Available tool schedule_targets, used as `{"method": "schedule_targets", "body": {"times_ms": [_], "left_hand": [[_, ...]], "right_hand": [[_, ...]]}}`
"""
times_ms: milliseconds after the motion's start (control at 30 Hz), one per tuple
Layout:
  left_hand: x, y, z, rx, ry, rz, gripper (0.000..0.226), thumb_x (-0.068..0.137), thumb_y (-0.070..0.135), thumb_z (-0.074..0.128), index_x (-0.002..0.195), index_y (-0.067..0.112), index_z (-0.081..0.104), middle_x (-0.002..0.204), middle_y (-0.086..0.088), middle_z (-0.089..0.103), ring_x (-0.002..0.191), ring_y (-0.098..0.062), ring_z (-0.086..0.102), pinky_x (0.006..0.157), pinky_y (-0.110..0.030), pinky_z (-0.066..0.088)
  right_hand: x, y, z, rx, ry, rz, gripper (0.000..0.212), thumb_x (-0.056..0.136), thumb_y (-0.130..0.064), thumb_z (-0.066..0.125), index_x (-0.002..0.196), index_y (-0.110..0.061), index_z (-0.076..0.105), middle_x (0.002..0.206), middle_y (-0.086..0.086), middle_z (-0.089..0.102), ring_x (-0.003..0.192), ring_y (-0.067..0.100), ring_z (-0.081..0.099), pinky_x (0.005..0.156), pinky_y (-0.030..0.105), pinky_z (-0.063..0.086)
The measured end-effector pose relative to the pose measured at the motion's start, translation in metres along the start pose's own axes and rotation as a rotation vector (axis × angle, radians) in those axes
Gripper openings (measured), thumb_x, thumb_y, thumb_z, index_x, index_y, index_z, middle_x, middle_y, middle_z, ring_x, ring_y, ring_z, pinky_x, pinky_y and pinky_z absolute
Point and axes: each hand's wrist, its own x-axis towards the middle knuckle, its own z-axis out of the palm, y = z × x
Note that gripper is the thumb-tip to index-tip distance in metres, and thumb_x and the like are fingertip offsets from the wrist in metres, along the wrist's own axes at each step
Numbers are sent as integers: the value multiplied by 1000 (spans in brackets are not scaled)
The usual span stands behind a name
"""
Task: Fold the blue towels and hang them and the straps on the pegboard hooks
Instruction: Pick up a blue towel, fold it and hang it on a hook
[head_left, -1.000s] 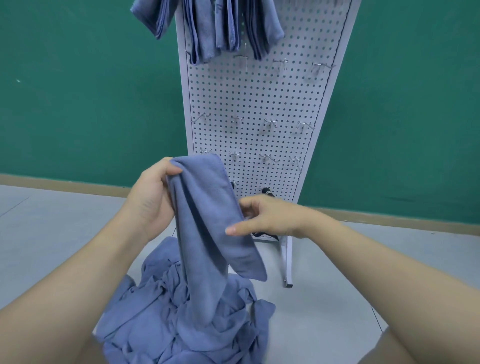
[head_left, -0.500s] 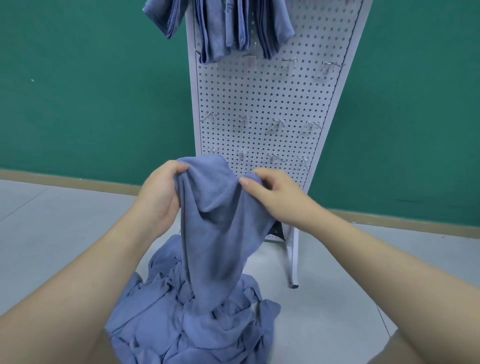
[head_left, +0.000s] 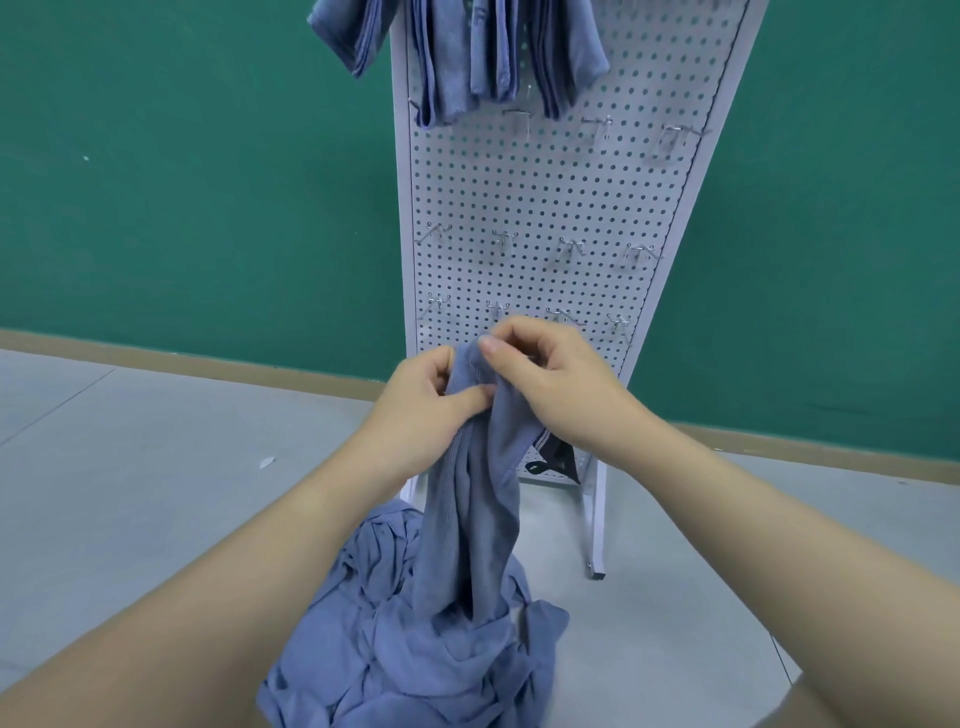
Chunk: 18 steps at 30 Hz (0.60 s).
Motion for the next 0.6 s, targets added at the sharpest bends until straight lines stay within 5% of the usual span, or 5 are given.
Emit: {"method": "schedule_targets", "body": {"times_ms": [100,233,400,500,600], "left_hand": [[0,1,0,-21,57,13,43,84,23,78,97,-11,55,87,-30,65,77,-19,55,72,-42,47],[4,-1,-4,-69,198,5,25,89,11,74,79,7,52,76,-8,52,69,-14,48,62,-32,41],[6,3,-13,-214,290,-16,16,93,10,71,83,12,60,86,-12,67,80,-21,65,75,-38,52],[6,4,-16,-291,296,-24,19,94,12,72,83,12,57,89,-14,65,84,-24,64,83,-43,52],[5,6,-18,-281,269,-9,16,94,15,73,93,5,61,92,-13,68,86,-23,66,89,-46,53]], "right_hand": [[0,4,3,14,-11,44,8,99,-18,68,94,-12,67,87,2,70,79,10,61,78,29,51],[-1,5,0,-25,-18,223,28,91,-34,78,110,-17,67,106,4,74,90,16,70,81,34,58],[-9,12,14,11,-145,336,36,88,-36,81,114,-15,68,103,5,76,92,20,74,82,40,62],[-13,16,23,-7,-250,362,25,89,-38,80,103,-20,71,84,-12,68,73,4,63,71,23,53],[-13,18,27,-56,-285,357,31,94,-37,74,93,-6,70,80,-3,64,73,10,57,72,30,49]]}}
